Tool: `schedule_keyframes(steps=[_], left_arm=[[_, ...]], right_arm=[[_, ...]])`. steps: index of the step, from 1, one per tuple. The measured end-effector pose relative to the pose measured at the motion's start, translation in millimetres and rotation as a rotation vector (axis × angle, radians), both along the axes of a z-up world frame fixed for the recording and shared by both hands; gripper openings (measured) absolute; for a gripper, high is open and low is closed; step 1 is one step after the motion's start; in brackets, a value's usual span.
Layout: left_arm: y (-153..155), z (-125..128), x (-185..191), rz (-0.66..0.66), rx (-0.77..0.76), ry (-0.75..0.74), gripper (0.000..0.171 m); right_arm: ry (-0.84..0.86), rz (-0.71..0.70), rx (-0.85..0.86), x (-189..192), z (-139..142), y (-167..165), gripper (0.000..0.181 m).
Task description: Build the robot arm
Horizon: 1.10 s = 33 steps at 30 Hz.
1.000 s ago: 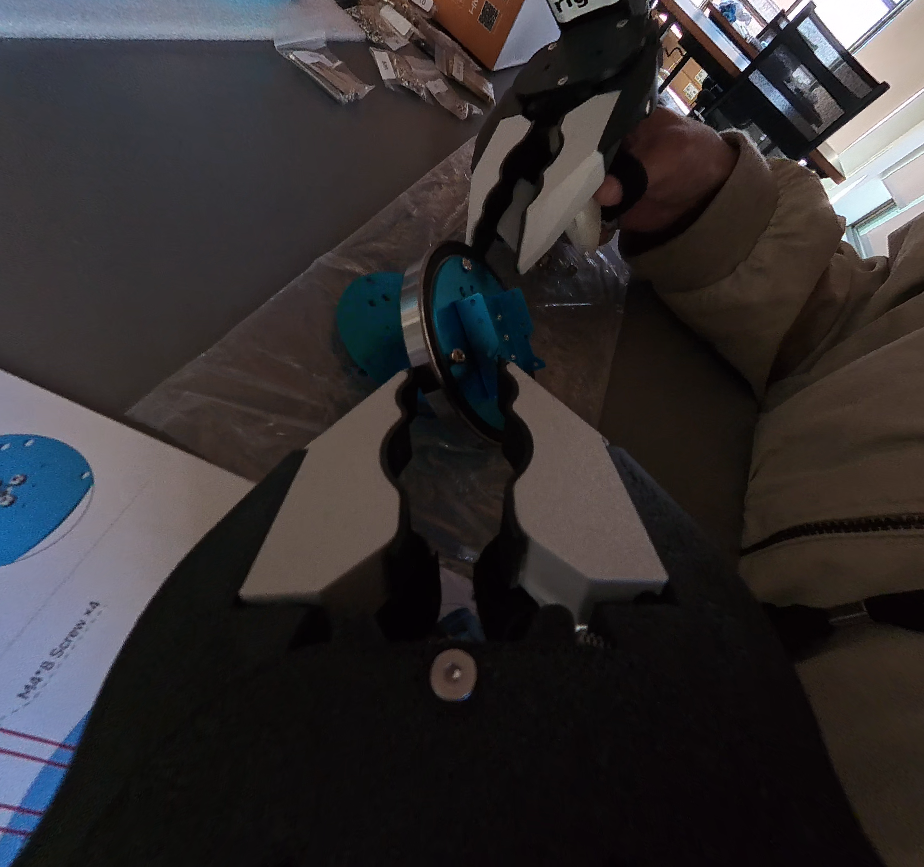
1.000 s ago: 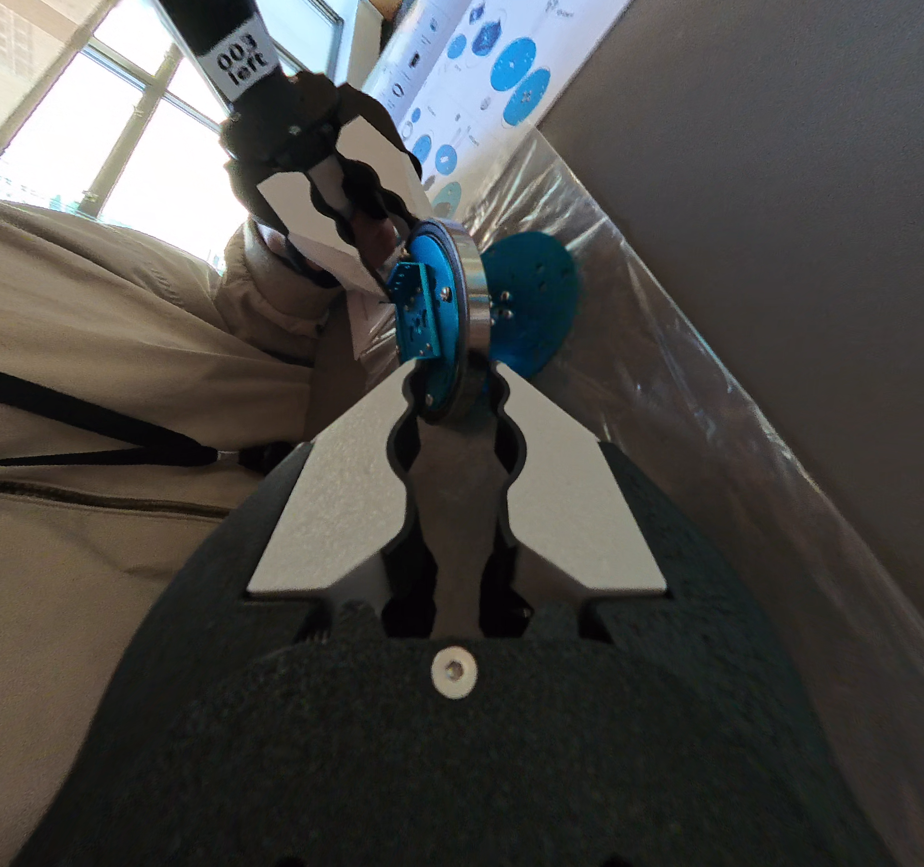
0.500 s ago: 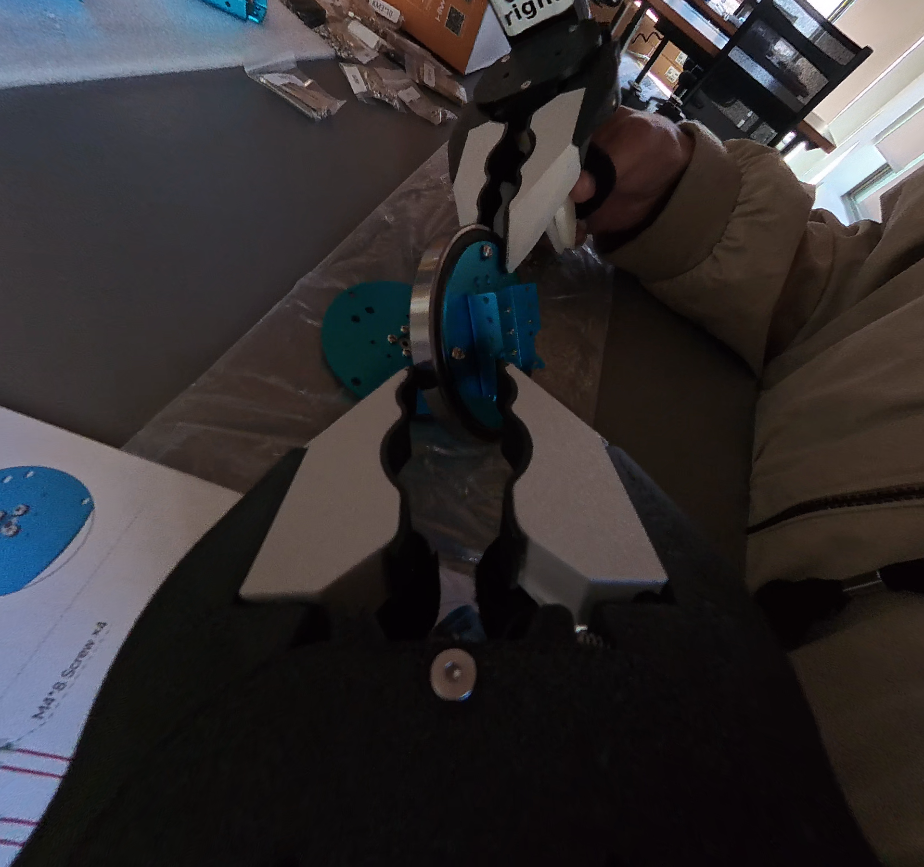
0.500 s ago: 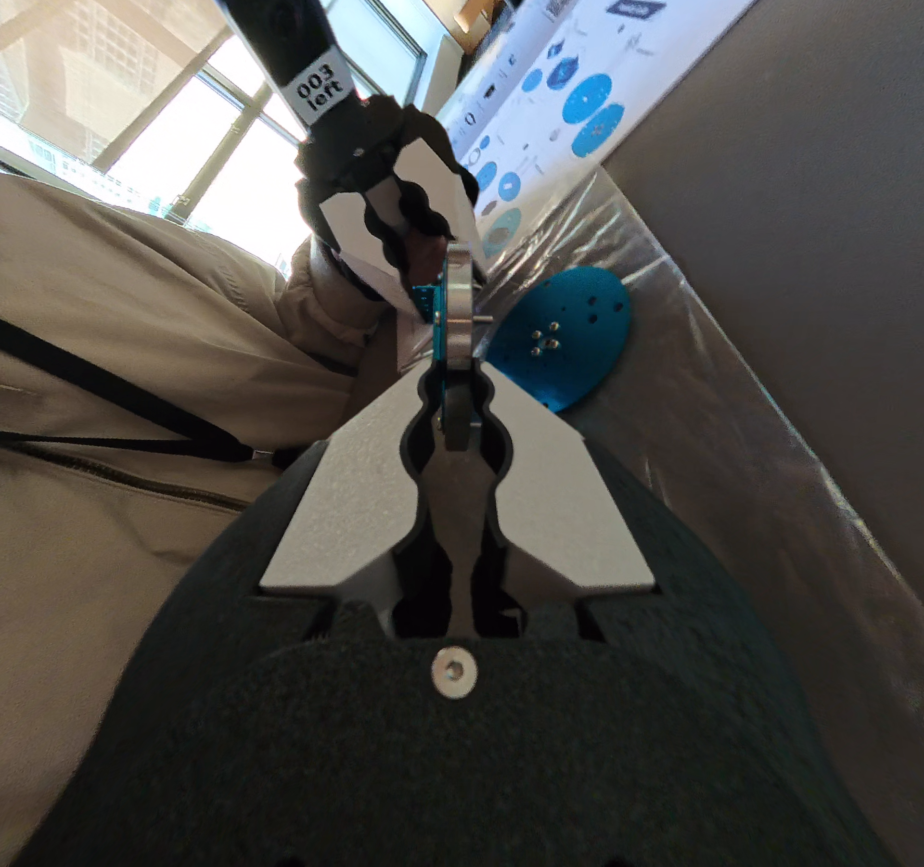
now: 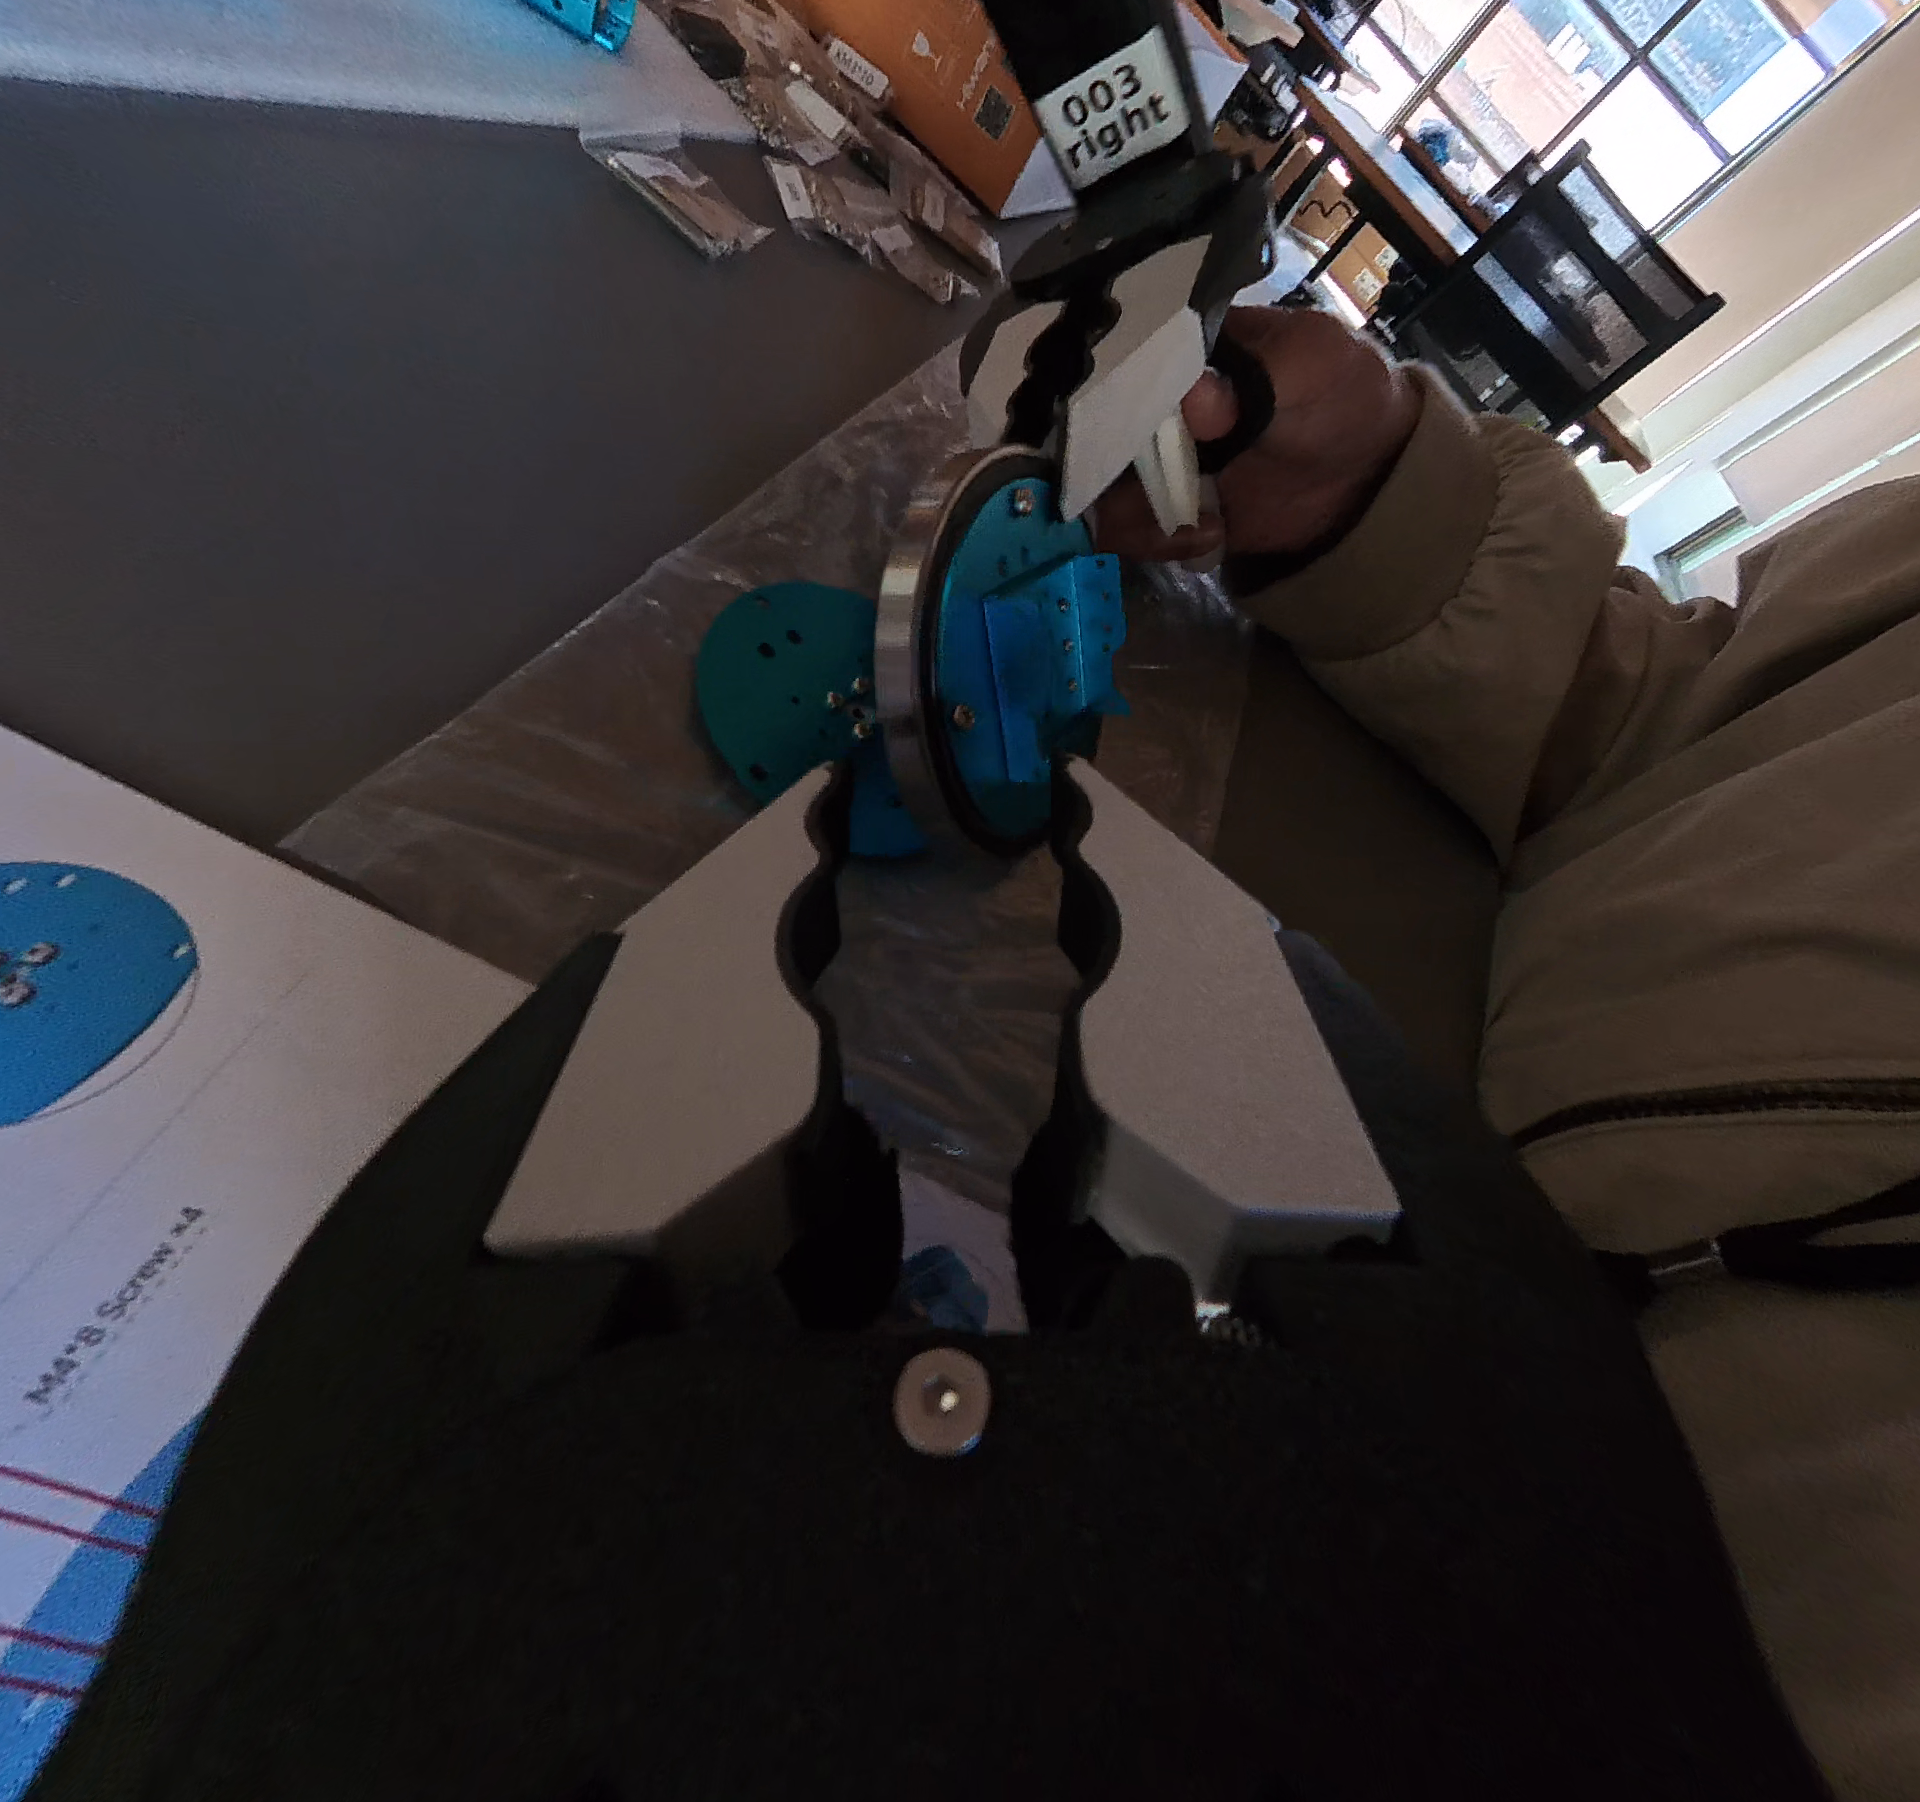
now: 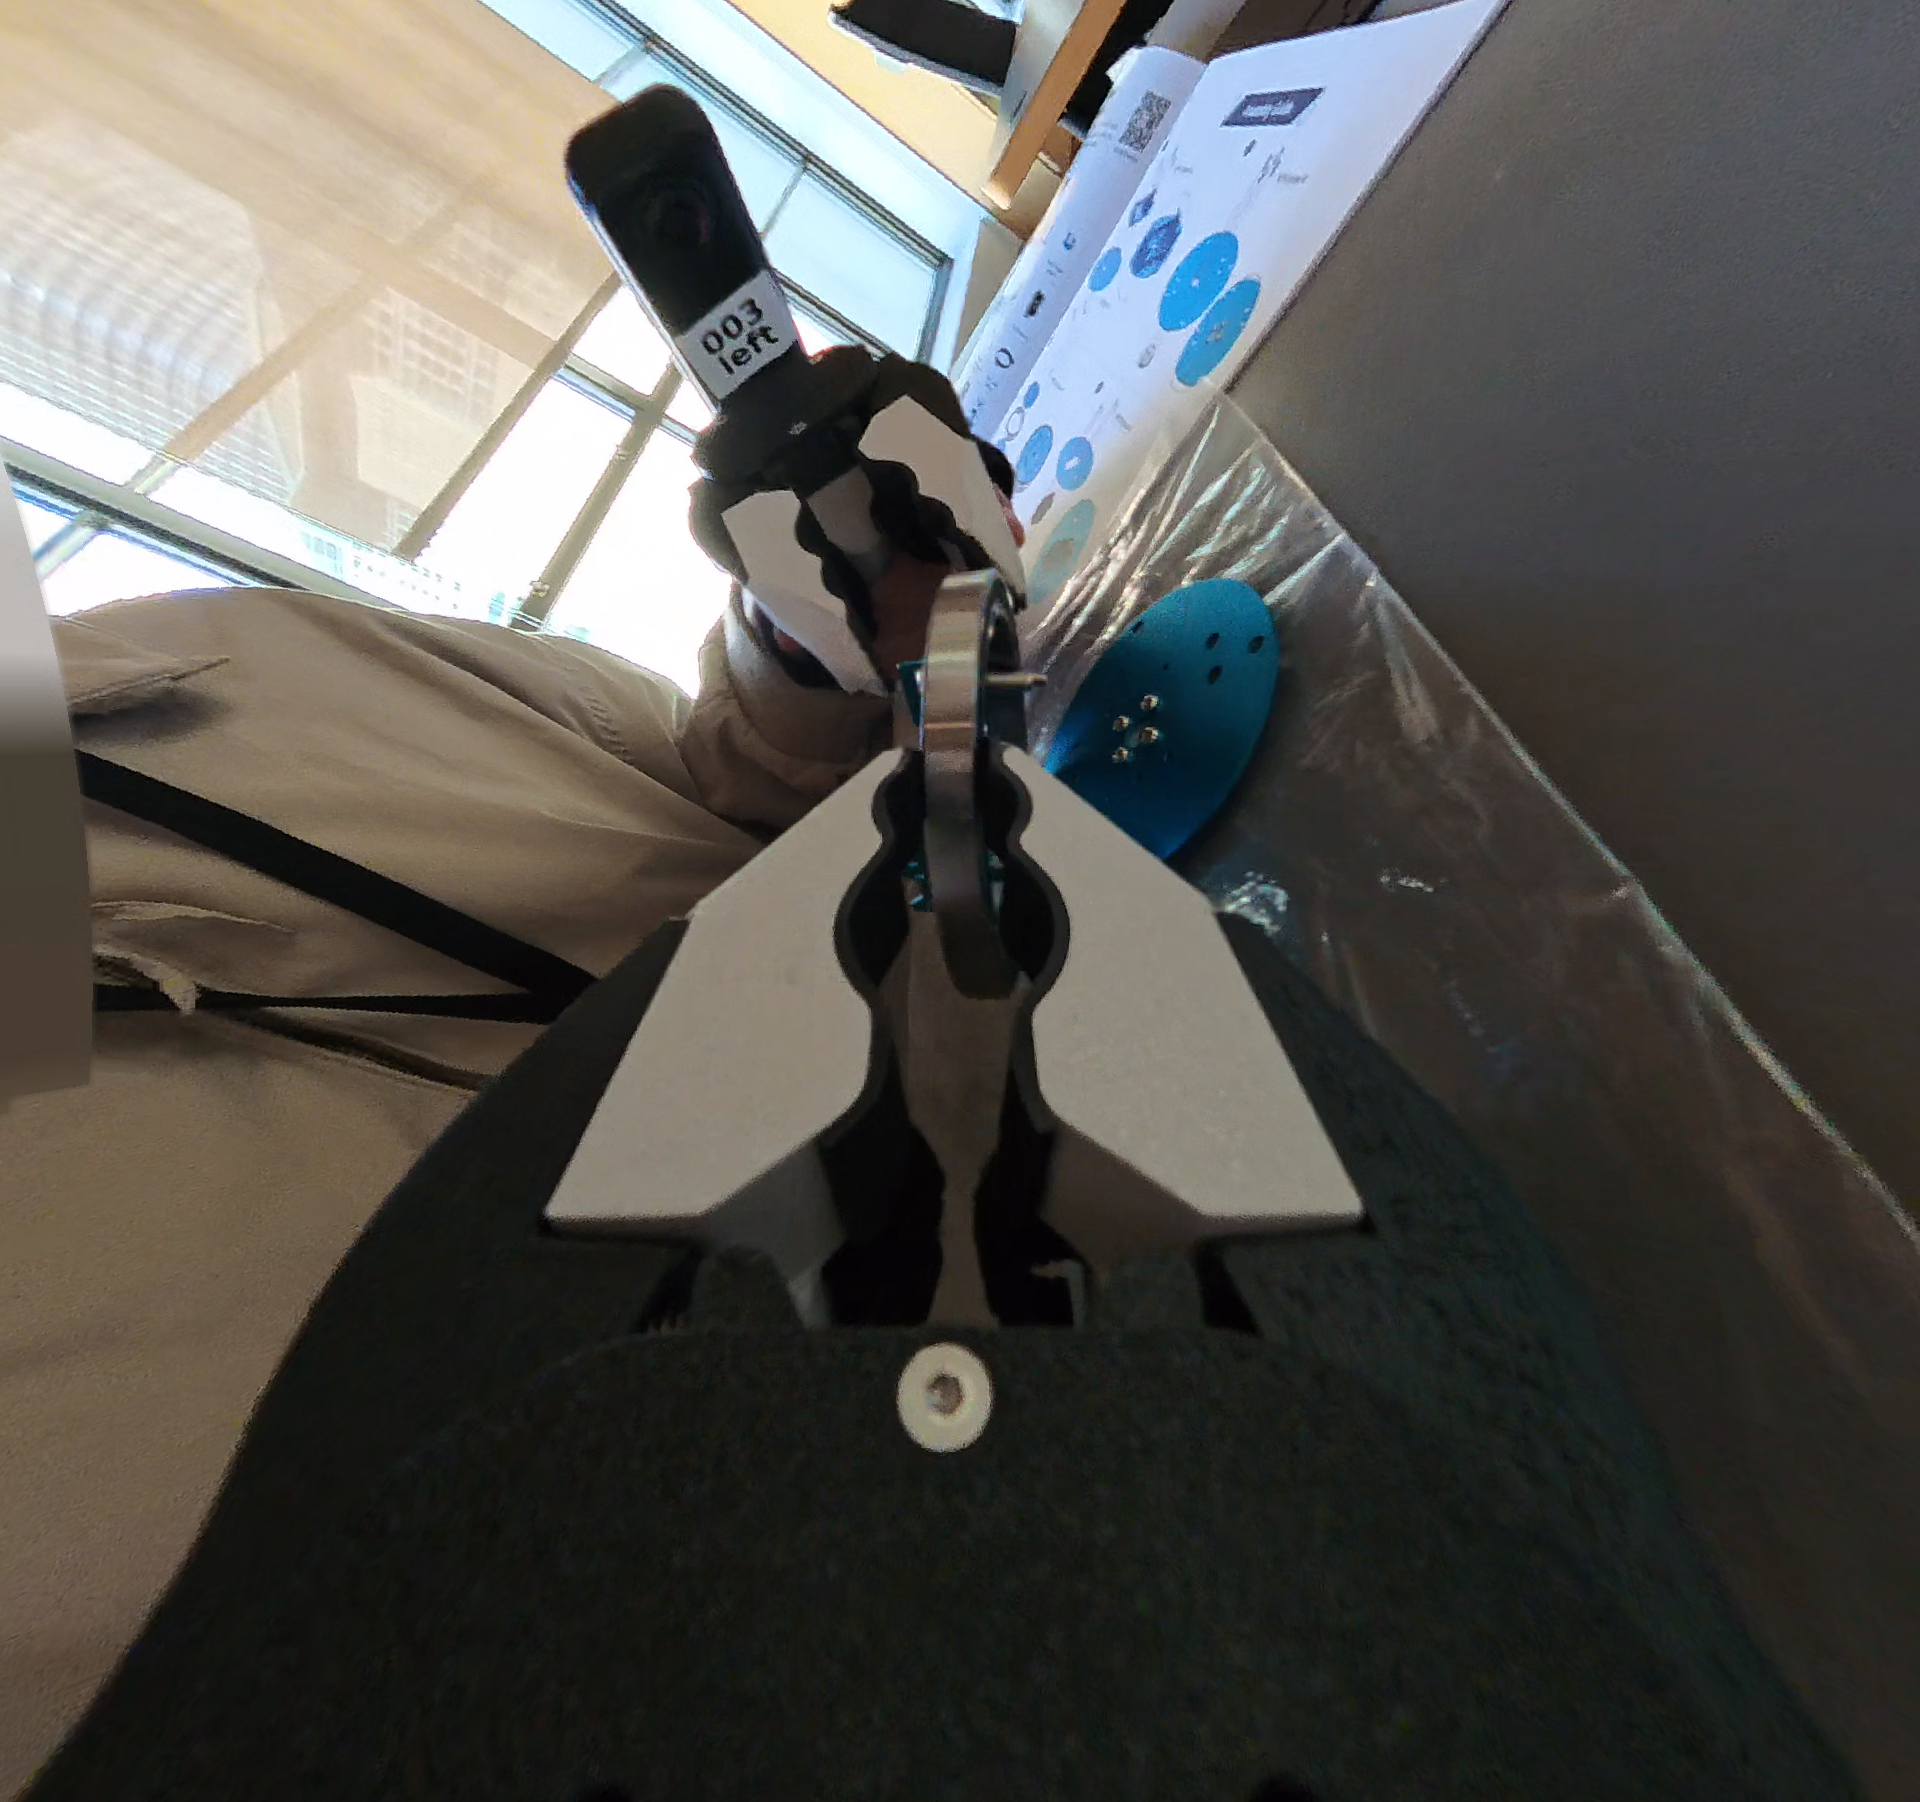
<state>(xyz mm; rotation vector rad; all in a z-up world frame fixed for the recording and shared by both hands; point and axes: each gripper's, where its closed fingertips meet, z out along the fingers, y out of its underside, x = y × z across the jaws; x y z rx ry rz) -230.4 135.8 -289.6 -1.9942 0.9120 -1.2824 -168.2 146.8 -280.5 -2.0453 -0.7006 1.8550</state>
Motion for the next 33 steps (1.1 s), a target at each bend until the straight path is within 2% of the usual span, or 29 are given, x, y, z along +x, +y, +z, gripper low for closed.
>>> schedule_keyframes(steps=[3, 7, 12, 14, 15, 25, 29, 33], left_arm=[[-2, -13, 1, -0.024, 0.004, 0.073, 0.038], [-11, -21, 8, -0.129, 0.011, 0.137, 0.038], [-11, -19, 18, -0.199, -0.011, 0.117, 0.038], [-12, -18, 19, -0.224, -0.029, 0.102, 0.029], [-10, -17, 20, -0.220, -0.029, 0.096, 0.022], [-12, -5, 18, -0.230, -0.055, 0.025, 0.013], [-20, 1, 14, -0.239, 0.014, 0.047, 0.011], [-22, -1, 10, -0.245, 0.000, 0.014, 0.012]], right_arm=[[-0.028, 0.004, 0.042, 1, 0, -1, 0.010], [-0.039, 0.021, 0.098, 0, 2, -4, 0.010], [-0.035, 0.033, 0.116, 3, 1, -5, 0.010], [-0.038, 0.034, 0.118, 4, -1, -5, 0.010], [-0.037, 0.034, 0.114, 5, -1, -4, 0.010], [-0.040, 0.055, 0.191, 3, 4, -9, 0.010], [-0.080, 0.072, 0.249, -2, 5, -12, 0.013], [-0.088, 0.072, 0.304, -7, 4, -12, 0.013]])
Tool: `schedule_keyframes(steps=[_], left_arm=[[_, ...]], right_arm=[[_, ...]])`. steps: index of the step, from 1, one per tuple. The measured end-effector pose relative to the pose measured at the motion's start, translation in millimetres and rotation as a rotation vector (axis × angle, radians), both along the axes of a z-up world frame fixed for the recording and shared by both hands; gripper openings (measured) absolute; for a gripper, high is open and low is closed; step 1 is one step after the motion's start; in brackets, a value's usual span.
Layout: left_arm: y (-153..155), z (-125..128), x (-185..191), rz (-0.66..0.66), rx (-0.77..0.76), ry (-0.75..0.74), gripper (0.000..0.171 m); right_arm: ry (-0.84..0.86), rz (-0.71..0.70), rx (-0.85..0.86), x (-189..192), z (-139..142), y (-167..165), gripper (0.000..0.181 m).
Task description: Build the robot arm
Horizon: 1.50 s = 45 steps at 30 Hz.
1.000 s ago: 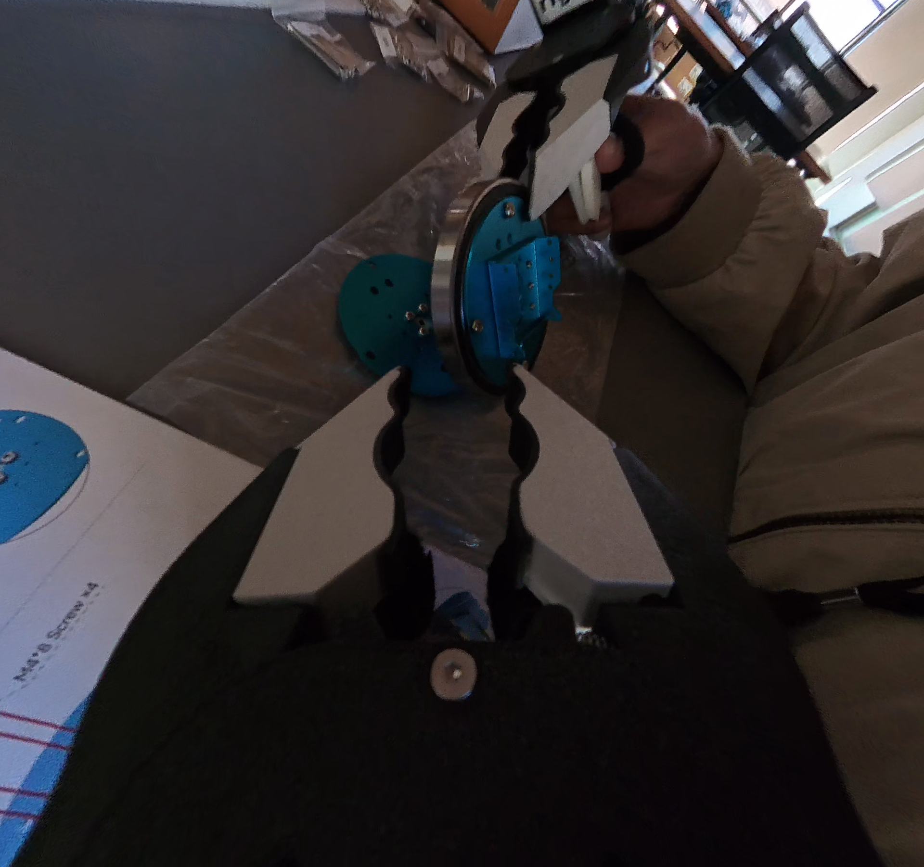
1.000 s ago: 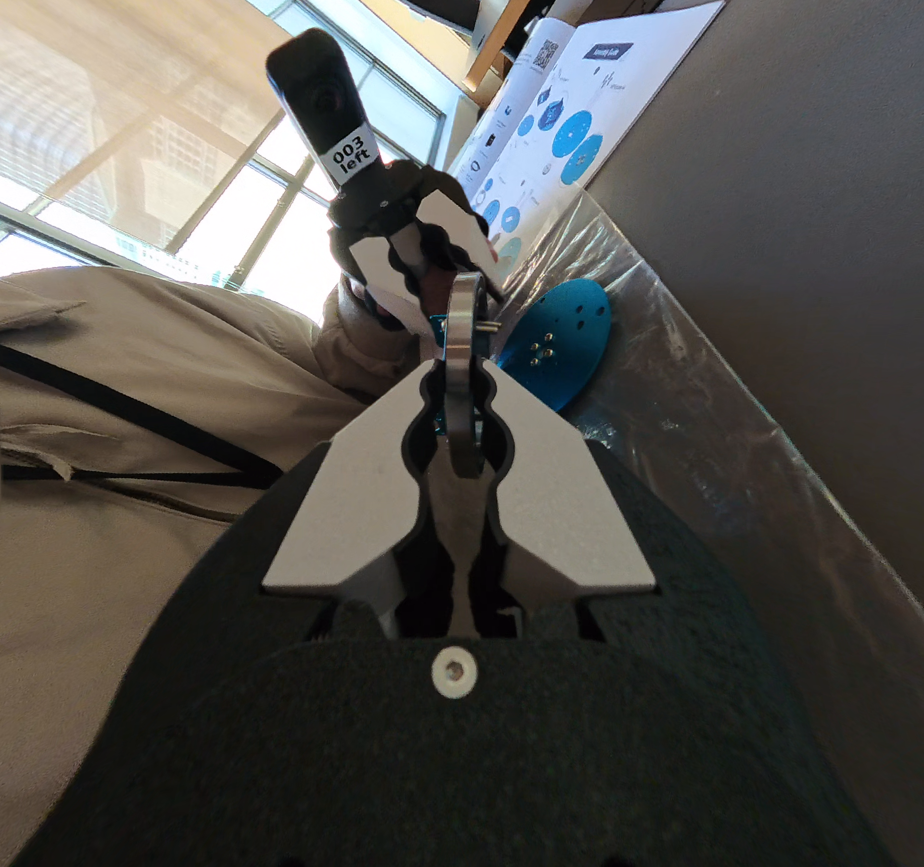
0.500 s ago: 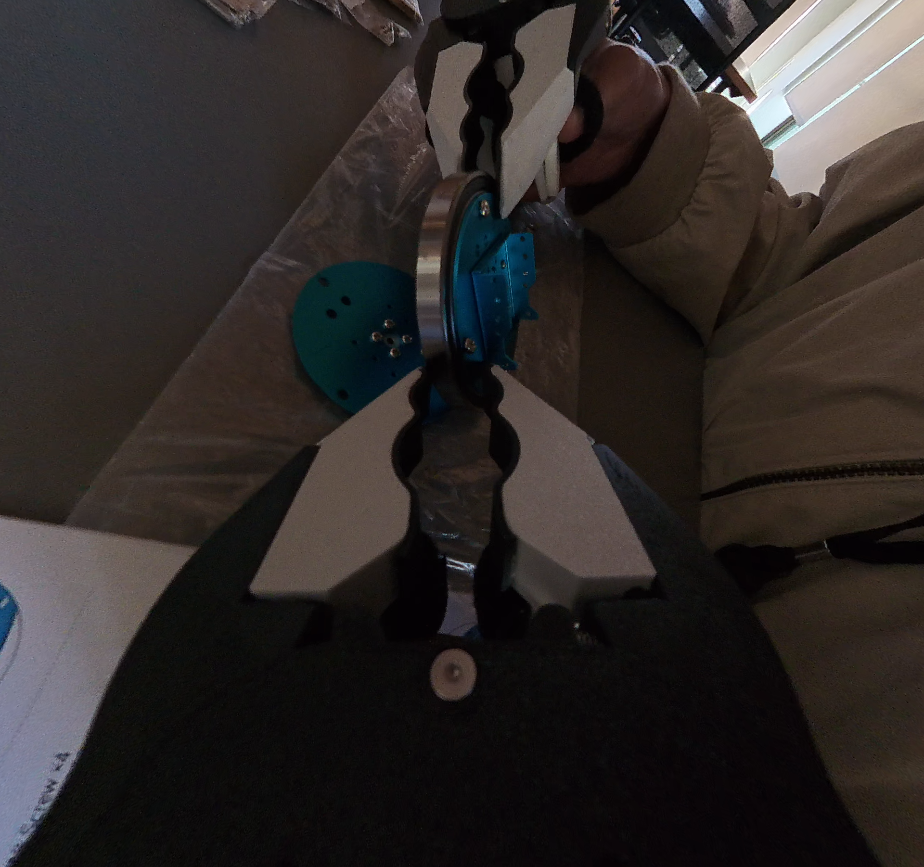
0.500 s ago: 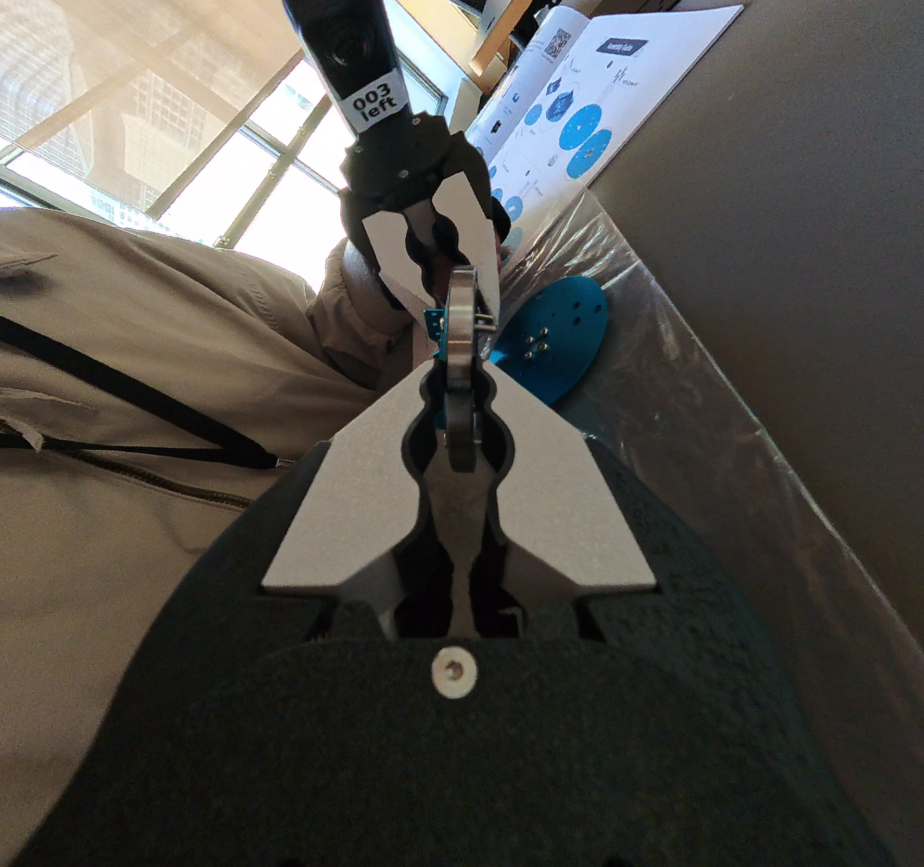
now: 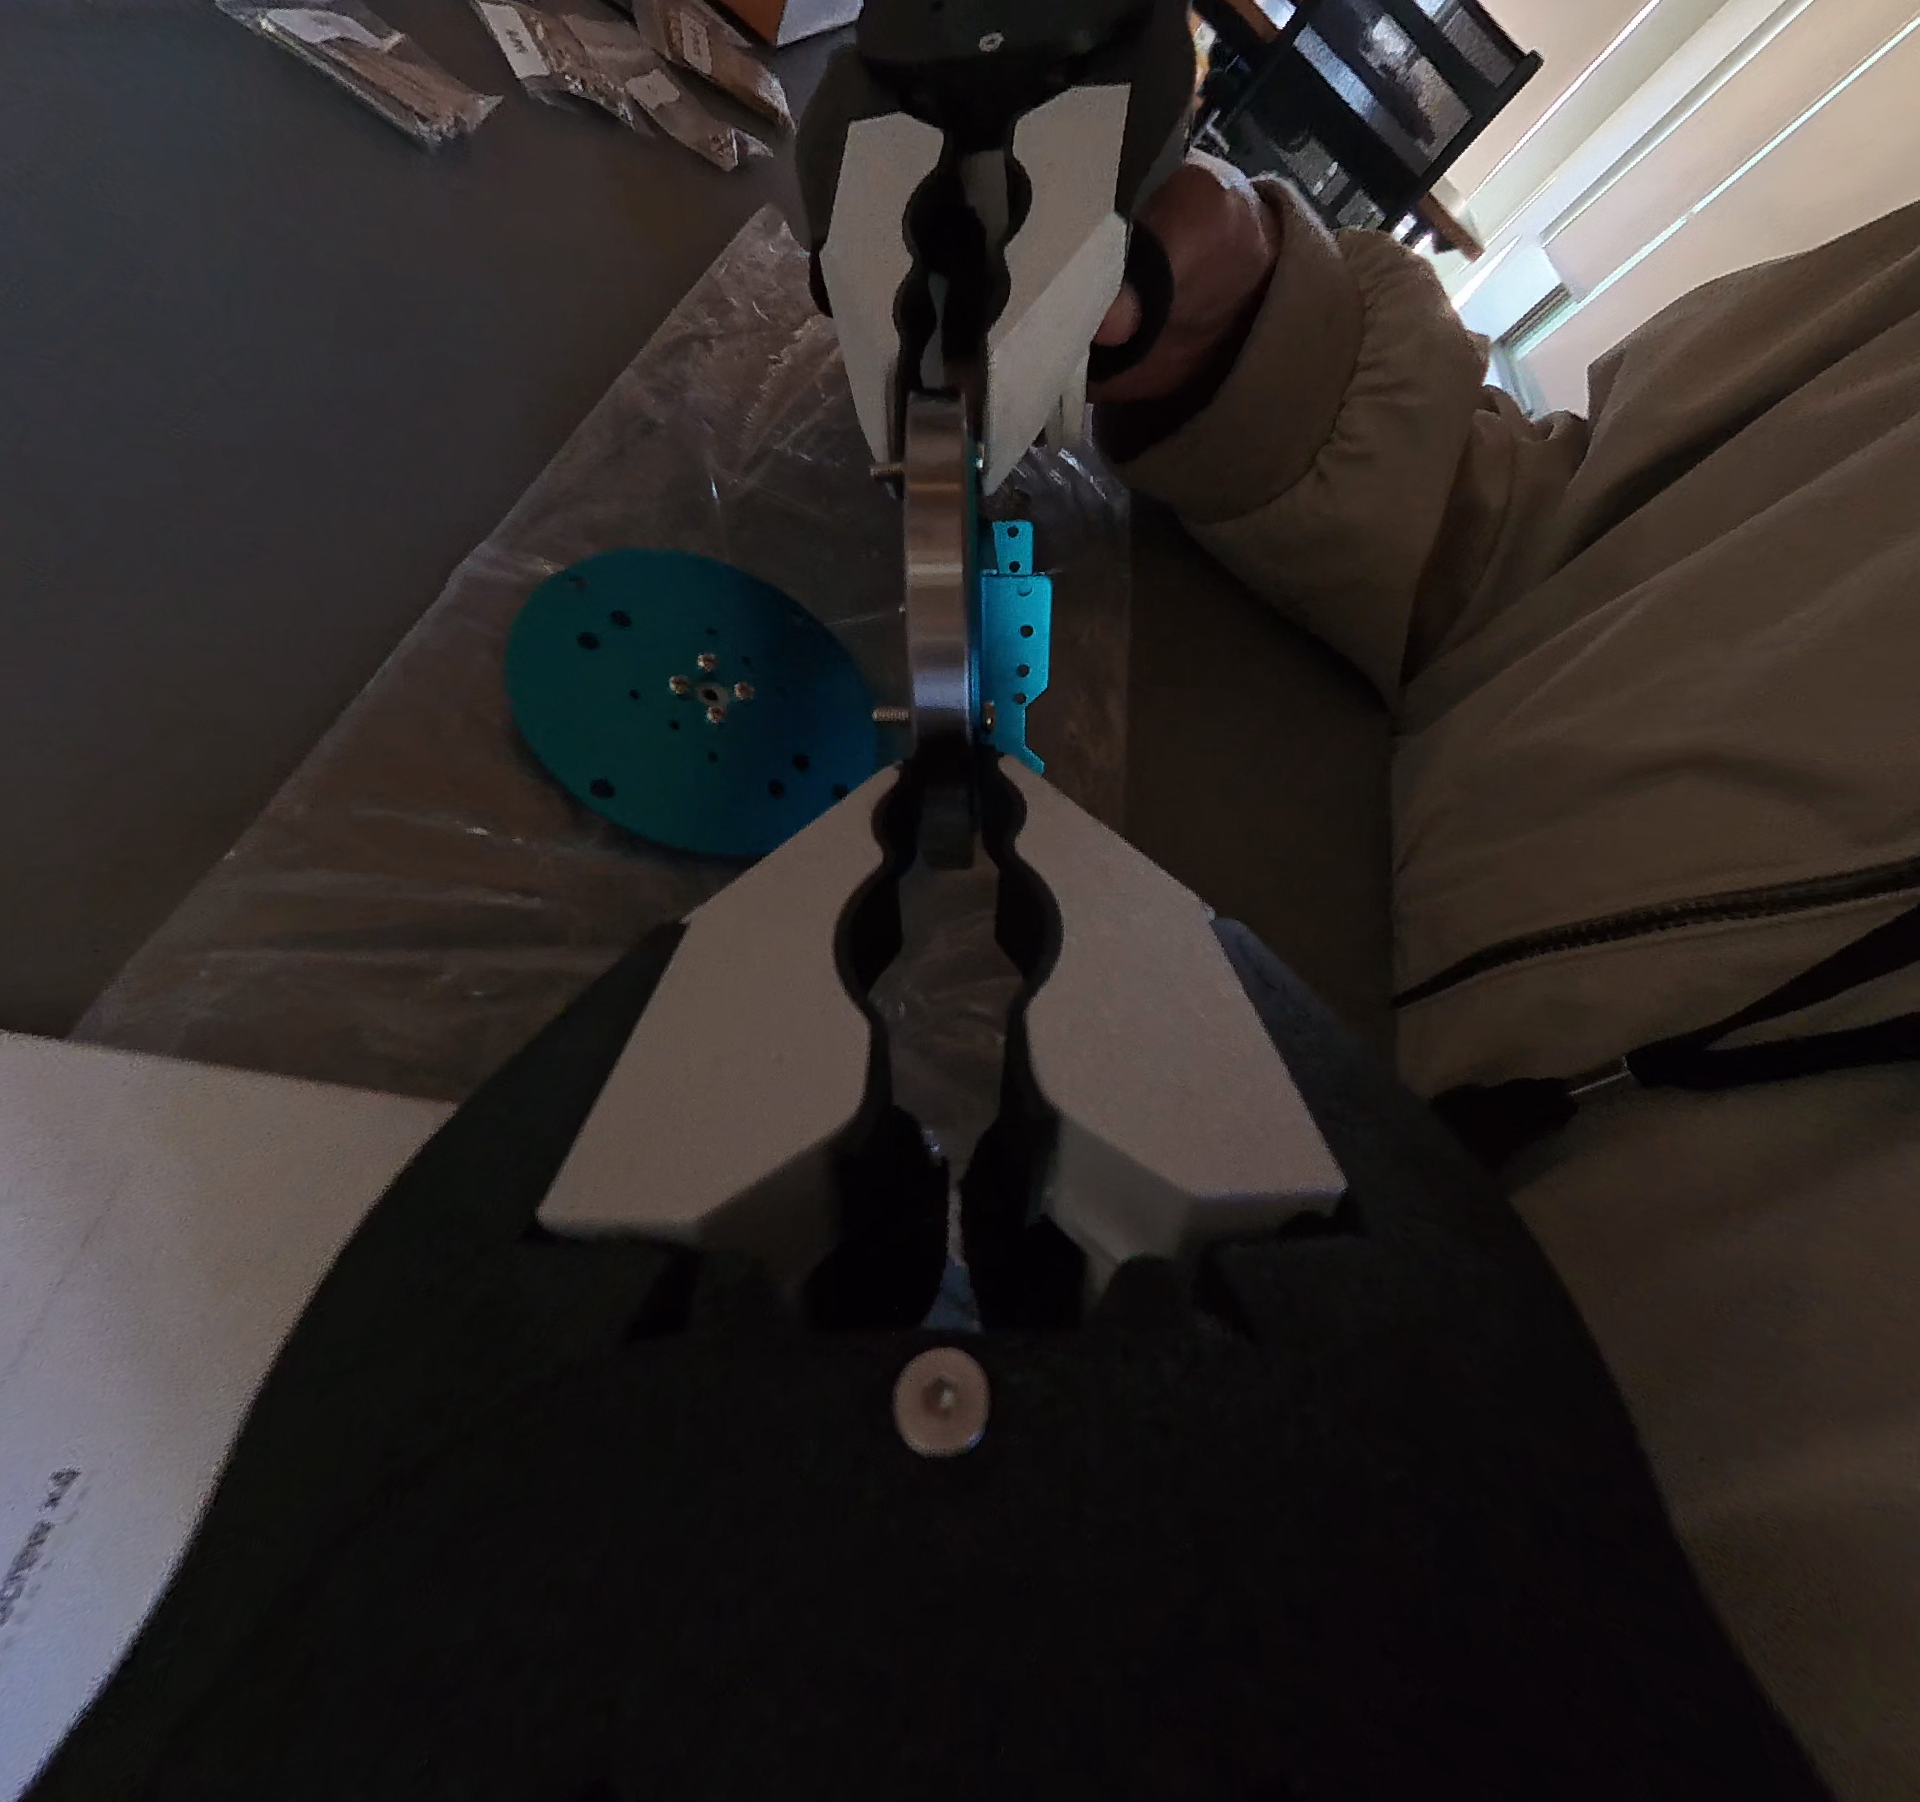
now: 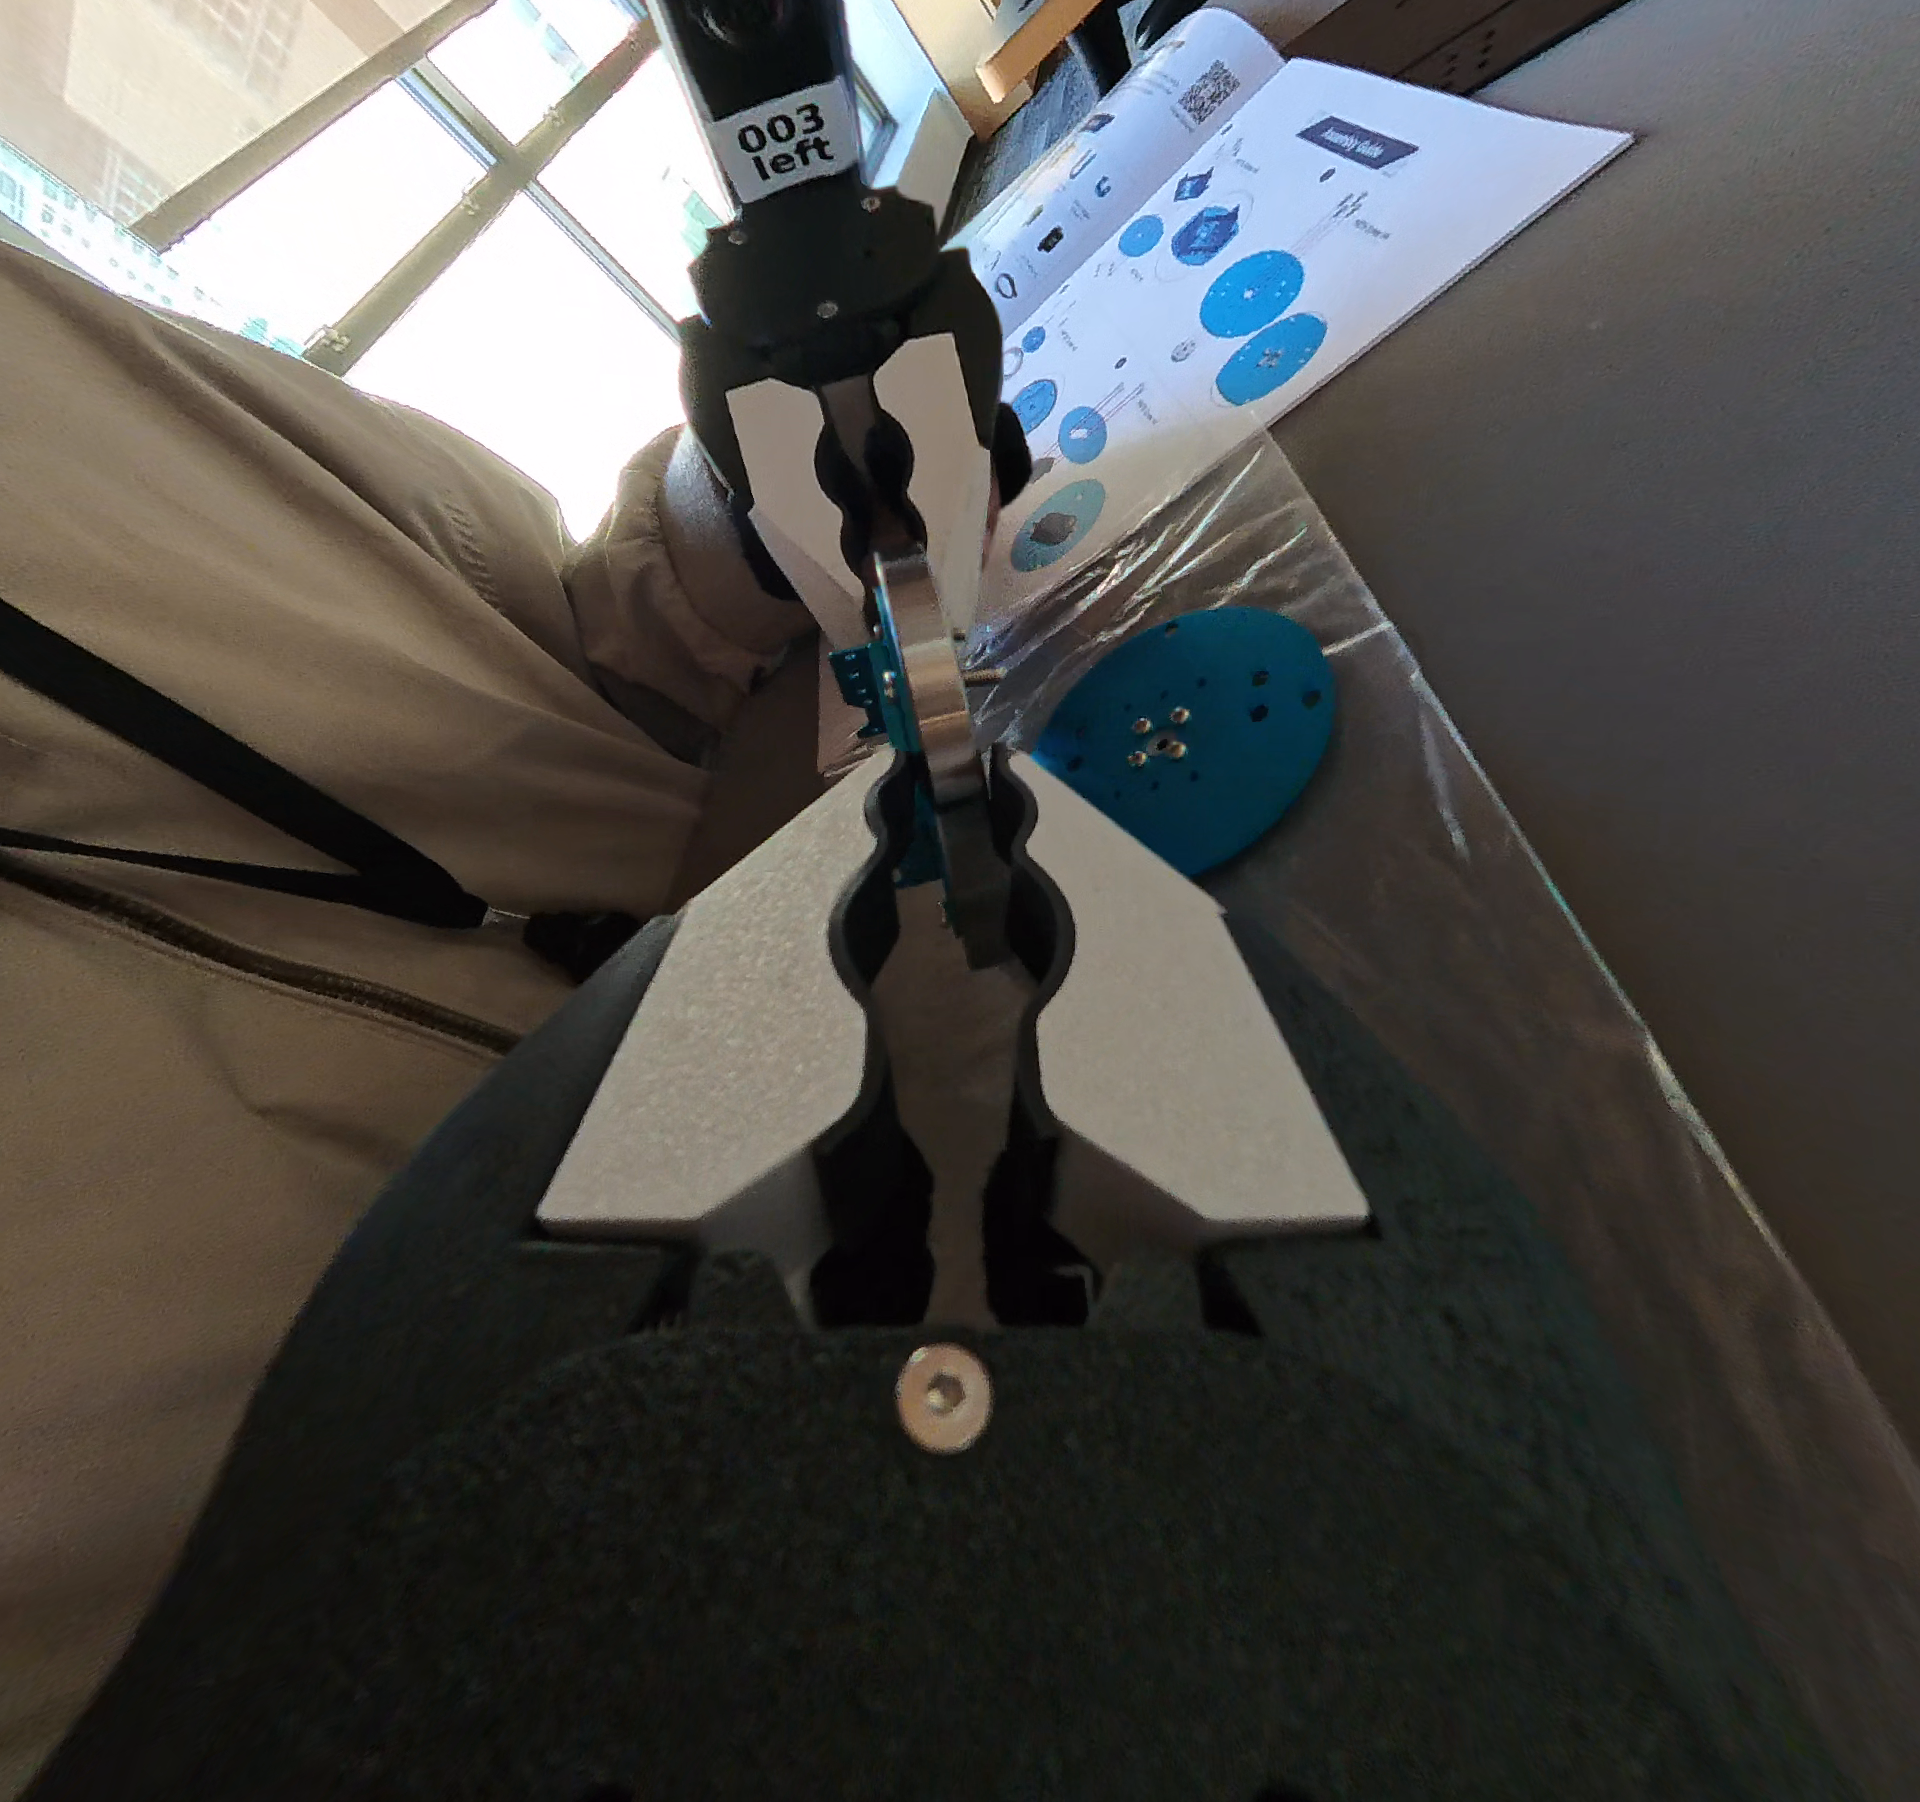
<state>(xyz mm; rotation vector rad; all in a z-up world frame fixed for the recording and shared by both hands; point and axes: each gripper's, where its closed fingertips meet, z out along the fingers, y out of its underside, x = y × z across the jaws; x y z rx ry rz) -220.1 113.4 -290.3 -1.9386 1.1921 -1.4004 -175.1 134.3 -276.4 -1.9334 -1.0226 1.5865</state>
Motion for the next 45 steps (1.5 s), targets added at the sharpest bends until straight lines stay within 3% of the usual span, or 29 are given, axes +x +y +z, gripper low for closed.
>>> schedule_keyframes(steps=[6, 11, 14, 19, 22, 25, 28, 34, 45], left_arm=[[-3, 0, -1, -0.020, 0.039, -0.013, 0.012], [-3, 0, -2, -0.020, 0.048, -0.015, 0.012], [-4, 0, -2, -0.021, 0.053, -0.015, 0.012], [-3, 0, -2, -0.019, 0.047, -0.016, 0.012], [-3, 0, -2, -0.019, 0.050, -0.016, 0.012], [-4, 0, -2, -0.021, 0.059, -0.016, 0.012], [-4, 0, -2, -0.023, 0.059, -0.016, 0.012], [-4, 0, -2, -0.024, 0.059, -0.014, 0.012], [-6, 0, -1, -0.029, 0.079, -0.011, 0.012]], right_arm=[[0.001, 0.009, 0.083, -1, 4, -1, 0.014], [0.074, -0.067, 0.130, 17, 31, 14, 0.021], [0.091, -0.113, 0.157, 22, 46, 20, 0.038], [-0.047, -0.012, 0.370, 0, 21, 6, 0.032], [-0.003, -0.021, 0.386, -3, 25, 7, 0.033], [-0.004, -0.106, 0.323, 12, 37, 30, 0.030], [-0.216, -0.110, 0.204, 22, 8, 53, 0.044], [-0.444, 0.042, 0.260, 3, -45, 47, 0.031], [-0.445, 0.181, 0.128, -15, -51, 45, 0.028]])
